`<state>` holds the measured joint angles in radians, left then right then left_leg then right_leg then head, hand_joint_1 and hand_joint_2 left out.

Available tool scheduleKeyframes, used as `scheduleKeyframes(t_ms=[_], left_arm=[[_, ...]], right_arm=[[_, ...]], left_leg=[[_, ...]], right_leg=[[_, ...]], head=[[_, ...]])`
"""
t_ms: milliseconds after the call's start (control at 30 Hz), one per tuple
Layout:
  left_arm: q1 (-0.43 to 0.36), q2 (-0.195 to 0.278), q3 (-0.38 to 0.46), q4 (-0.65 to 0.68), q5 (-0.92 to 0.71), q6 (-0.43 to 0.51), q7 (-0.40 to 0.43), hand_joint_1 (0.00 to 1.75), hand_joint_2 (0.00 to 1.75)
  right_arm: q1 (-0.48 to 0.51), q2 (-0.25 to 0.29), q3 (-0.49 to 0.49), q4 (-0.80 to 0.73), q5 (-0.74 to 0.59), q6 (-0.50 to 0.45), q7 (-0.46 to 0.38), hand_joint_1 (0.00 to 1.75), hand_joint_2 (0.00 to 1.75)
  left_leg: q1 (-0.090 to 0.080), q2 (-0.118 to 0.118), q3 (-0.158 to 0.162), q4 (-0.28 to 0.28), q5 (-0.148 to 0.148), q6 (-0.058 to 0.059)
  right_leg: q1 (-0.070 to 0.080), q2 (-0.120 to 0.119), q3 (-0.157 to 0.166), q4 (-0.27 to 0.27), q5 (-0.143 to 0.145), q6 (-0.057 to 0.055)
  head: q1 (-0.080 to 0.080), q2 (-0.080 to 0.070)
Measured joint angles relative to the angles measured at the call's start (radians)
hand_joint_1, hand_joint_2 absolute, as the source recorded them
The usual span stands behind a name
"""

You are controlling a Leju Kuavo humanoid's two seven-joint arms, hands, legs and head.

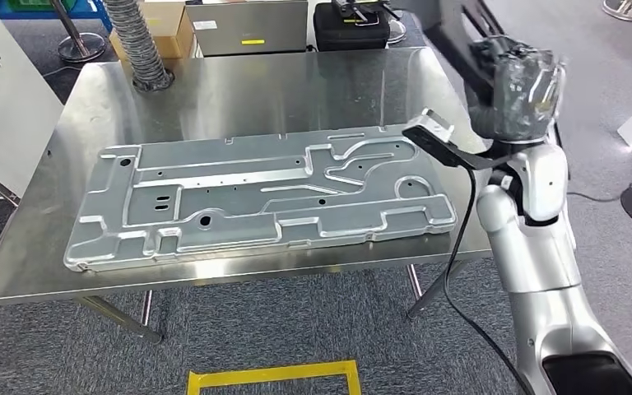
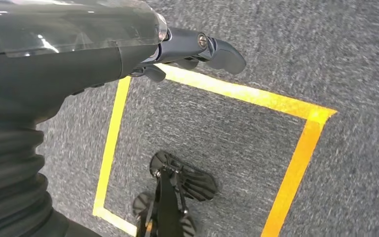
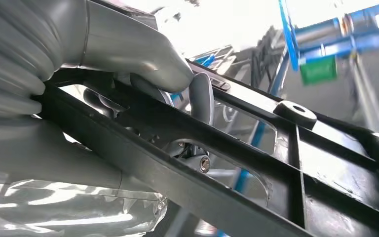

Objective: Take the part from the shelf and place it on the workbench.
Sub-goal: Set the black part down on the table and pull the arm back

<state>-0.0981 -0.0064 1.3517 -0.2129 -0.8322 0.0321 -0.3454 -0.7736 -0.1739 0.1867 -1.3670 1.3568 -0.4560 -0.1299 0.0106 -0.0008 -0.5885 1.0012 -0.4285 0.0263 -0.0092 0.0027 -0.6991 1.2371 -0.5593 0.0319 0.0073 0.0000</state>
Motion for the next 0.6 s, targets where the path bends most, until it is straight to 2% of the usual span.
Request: scheduleKeyframes(t_ms=[33, 67, 100, 167, 200, 233, 267, 367, 433, 500, 533, 567, 600], left_arm=[[-0.001, 0.000, -0.003, 0.000, -0.003, -0.005, -0.002, 0.00, 1.75], [-0.001, 0.000, -0.005, 0.000, -0.007, -0.010, -0.005, 0.00, 1.75], [-0.002, 0.000, -0.007, 0.000, -0.011, -0.016, -0.008, 0.00, 1.75], [-0.005, 0.000, -0.013, 0.000, -0.016, -0.025, -0.010, 0.00, 1.75], [-0.007, 0.000, -0.016, 0.000, -0.017, -0.026, -0.010, 0.00, 1.75], [-0.009, 0.000, -0.018, 0.000, -0.018, -0.027, -0.010, 0.00, 1.75], [-0.010, 0.000, -0.020, 0.000, -0.018, -0.027, -0.009, 0.00, 1.75], [-0.012, -0.002, -0.023, 0.000, -0.018, -0.026, -0.008, 0.00, 1.75], [-0.012, -0.002, -0.025, 0.000, -0.018, -0.026, -0.008, 0.00, 1.75], [-0.011, -0.003, -0.027, 0.000, -0.019, -0.028, -0.010, 0.00, 1.75], [-0.011, -0.003, -0.027, 0.000, -0.019, -0.030, -0.010, 0.00, 1.75], [-0.009, -0.003, -0.027, 0.000, -0.019, -0.031, -0.011, 0.00, 1.75], [-0.008, -0.003, -0.028, 0.000, -0.020, -0.032, -0.011, 0.00, 1.75]], right_arm=[[-0.024, 0.000, 0.020, 0.036, 0.030, 0.021, 0.008, 1.75, 1.75], [-0.050, 0.000, 0.042, 0.075, 0.053, 0.047, 0.013, 1.75, 1.75], [-0.079, 0.002, 0.065, 0.117, 0.069, 0.076, 0.014, 1.75, 1.75], [-0.149, 0.011, 0.119, 0.212, 0.084, 0.129, 0.003, 1.75, 1.75], [-0.183, 0.021, 0.150, 0.264, 0.086, 0.146, -0.007, 1.75, 1.75], [-0.212, 0.035, 0.182, 0.316, 0.086, 0.158, -0.016, 1.75, 1.75], [-0.235, 0.052, 0.213, 0.369, 0.087, 0.166, -0.022, 1.75, 1.75], [-0.275, 0.115, 0.295, 0.507, 0.088, 0.175, -0.024, 1.75, 1.75], [-0.295, 0.160, 0.346, 0.589, 0.086, 0.179, -0.023, 1.75, 1.75], [-0.306, 0.197, 0.382, 0.648, 0.077, 0.184, -0.024, 1.75, 1.75], [-0.306, 0.211, 0.395, 0.672, 0.072, 0.186, -0.025, 1.75, 1.75], [-0.306, 0.224, 0.406, 0.693, 0.067, 0.187, -0.026, 1.75, 1.75], [-0.306, 0.234, 0.413, 0.712, 0.062, 0.186, -0.027, 1.75, 1.75]], left_leg=[[0.000, 0.001, 0.000, 0.001, 0.000, 0.000], [0.000, 0.000, 0.000, 0.002, -0.001, -0.001], [0.001, -0.001, 0.000, 0.004, -0.002, -0.002], [0.001, -0.003, 0.000, 0.009, -0.006, -0.008], [0.000, -0.004, -0.003, 0.013, -0.008, -0.013], [-0.001, -0.004, -0.005, 0.015, -0.009, -0.019], [-0.002, -0.004, -0.007, 0.014, -0.008, -0.025], [0.002, -0.004, -0.010, 0.017, -0.014, -0.043], [0.004, -0.004, -0.041, 0.086, -0.057, -0.051], [0.005, -0.004, -0.107, 0.224, -0.119, -0.056], [0.005, -0.004, -0.138, 0.281, -0.135, -0.057], [0.005, -0.004, -0.154, 0.307, -0.134, -0.056], [0.005, -0.004, -0.152, 0.292, -0.113, -0.055]], right_leg=[[-0.003, 0.000, -0.026, 0.049, -0.011, 0.003], [-0.006, -0.001, -0.035, 0.061, -0.002, 0.005], [-0.009, -0.001, -0.025, 0.033, 0.025, 0.005], [-0.013, -0.002, 0.034, -0.100, 0.097, 0.003], [-0.012, -0.002, 0.059, -0.159, 0.119, -0.001], [-0.009, -0.001, 0.075, -0.197, 0.129, -0.005], [-0.006, -0.001, 0.079, -0.211, 0.127, -0.011], [-0.004, 0.000, 0.080, -0.220, 0.131, -0.033], [-0.005, -0.001, 0.083, -0.226, 0.133, -0.047], [0.000, -0.002, 0.085, -0.226, 0.131, -0.055], [0.002, -0.002, 0.086, -0.225, 0.130, -0.057], [0.004, -0.002, 0.086, -0.224, 0.129, -0.059], [0.005, -0.002, 0.087, -0.223, 0.127, -0.059]], head=[[0.000, 0.000], [0.000, 0.000], [0.001, 0.000], [0.001, 0.000], [0.001, 0.000], [0.000, 0.000], [0.000, 0.000], [0.000, 0.000], [-0.002, 0.000], [-0.003, 0.000], [-0.002, 0.000], [-0.002, 0.000], [-0.002, 0.000]])
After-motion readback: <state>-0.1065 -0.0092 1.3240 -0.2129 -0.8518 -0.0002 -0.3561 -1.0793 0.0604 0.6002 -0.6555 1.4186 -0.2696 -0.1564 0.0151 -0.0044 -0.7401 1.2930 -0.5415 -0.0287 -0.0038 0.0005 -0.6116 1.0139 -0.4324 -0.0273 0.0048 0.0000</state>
